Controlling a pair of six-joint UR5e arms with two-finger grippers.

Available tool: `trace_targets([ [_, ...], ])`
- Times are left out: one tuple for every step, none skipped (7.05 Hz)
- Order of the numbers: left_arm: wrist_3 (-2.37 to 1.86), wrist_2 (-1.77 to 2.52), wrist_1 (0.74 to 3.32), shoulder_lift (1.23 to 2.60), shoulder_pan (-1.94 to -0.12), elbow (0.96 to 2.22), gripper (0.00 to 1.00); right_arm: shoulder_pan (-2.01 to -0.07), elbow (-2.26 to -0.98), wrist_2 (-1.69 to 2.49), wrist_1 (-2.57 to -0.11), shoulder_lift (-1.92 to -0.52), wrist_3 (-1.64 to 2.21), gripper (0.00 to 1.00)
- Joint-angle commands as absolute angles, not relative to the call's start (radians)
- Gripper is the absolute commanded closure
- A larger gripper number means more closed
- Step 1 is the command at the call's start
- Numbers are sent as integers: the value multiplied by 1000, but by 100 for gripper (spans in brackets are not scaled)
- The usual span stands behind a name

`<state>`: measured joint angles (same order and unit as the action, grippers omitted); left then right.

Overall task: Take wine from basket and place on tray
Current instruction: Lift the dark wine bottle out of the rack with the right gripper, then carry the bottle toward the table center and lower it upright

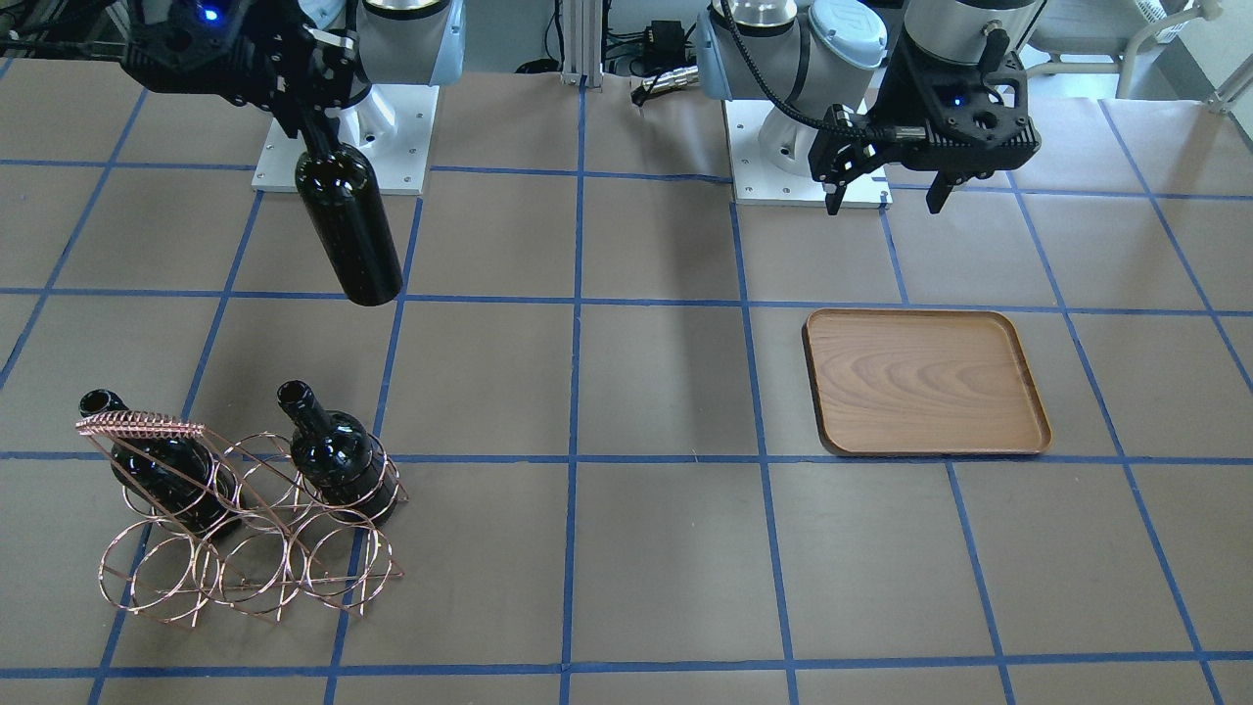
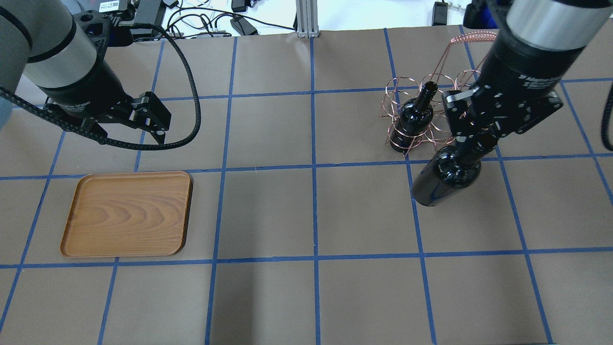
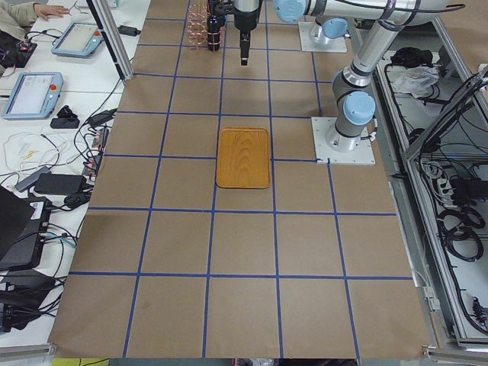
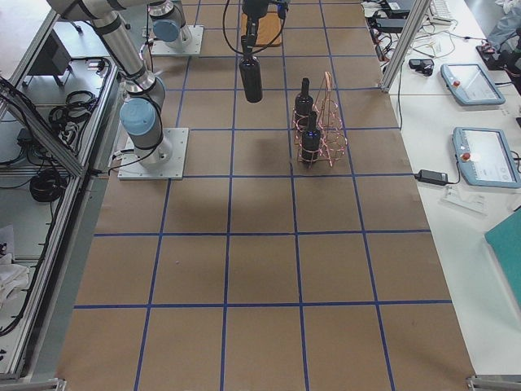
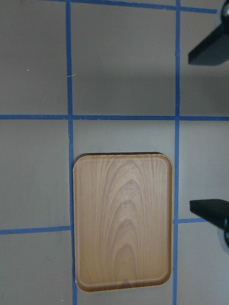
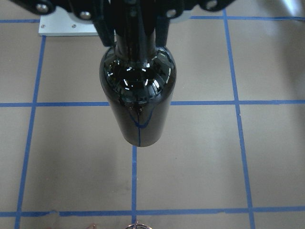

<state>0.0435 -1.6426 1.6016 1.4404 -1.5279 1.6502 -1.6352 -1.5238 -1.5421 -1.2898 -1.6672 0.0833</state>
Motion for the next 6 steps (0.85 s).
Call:
trace_targets([
  [49,-1643,1605,1440,-1502,1647,0,-1829,-1536,-1536,-1453,-1561,358,74],
  [55,-1638,1605,1440,-1470,1646,0,-1903,-1528,-1536,-1516,-1504,477,74],
  [86,-1638,1603,1440,-1453,1646,0,-1948,-1501,-1534,-1538,-1441,523,76],
  [128,-1641,1603,1440,-1441,1646,0,-1989,-1435,-1525,-1546,-1378,608,76],
  [135,-1641,1603,1440,-1427,1646,0,-2021,-1389,-1493,-1551,-1318,691,77],
  [135,-1640,1603,1440,-1417,1646,0,-2054,-1379,-1480,-1586,-1292,737,77],
])
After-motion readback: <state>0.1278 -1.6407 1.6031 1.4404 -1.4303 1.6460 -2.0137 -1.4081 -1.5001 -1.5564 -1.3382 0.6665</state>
